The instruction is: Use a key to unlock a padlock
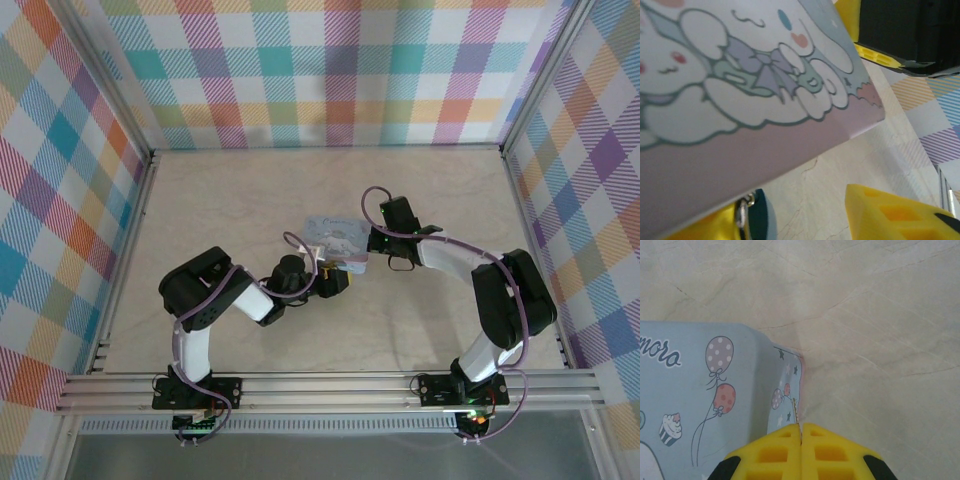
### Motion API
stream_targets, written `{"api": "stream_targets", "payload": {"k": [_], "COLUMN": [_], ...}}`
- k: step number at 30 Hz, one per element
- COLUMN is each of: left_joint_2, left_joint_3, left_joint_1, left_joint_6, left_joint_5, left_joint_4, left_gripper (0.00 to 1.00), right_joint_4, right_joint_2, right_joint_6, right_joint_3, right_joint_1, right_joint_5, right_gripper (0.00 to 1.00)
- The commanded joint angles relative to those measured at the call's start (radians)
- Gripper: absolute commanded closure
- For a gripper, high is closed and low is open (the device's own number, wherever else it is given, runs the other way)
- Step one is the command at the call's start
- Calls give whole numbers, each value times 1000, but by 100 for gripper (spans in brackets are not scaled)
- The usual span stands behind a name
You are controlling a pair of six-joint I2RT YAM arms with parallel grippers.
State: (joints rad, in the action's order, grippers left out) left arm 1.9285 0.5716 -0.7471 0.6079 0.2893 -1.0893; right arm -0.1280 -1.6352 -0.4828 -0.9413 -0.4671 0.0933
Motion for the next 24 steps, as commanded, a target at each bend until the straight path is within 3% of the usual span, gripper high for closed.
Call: {"api": "stream_targets", "payload": {"k": [1,17,24], "left_joint_2": [-19,-31,-90], "left_joint_3": [-10,20,74], "left_joint_1": [20,60,75], "left_joint_6": [-5,-26,-51], "left_joint_5": [34,89,126], "left_joint_4": [60,204,410], "left_gripper": [56,89,94], "right_joint_4": [5,21,-1], "right_joint_2": [-6,10,33], "right_joint_6": [-4,-5,20], "right_joint_3": [19,29,23], "right_joint_1": [-11,-11,-10], "right_joint_5": [-15,-20,-15], "right_gripper": [100,100,100]}}
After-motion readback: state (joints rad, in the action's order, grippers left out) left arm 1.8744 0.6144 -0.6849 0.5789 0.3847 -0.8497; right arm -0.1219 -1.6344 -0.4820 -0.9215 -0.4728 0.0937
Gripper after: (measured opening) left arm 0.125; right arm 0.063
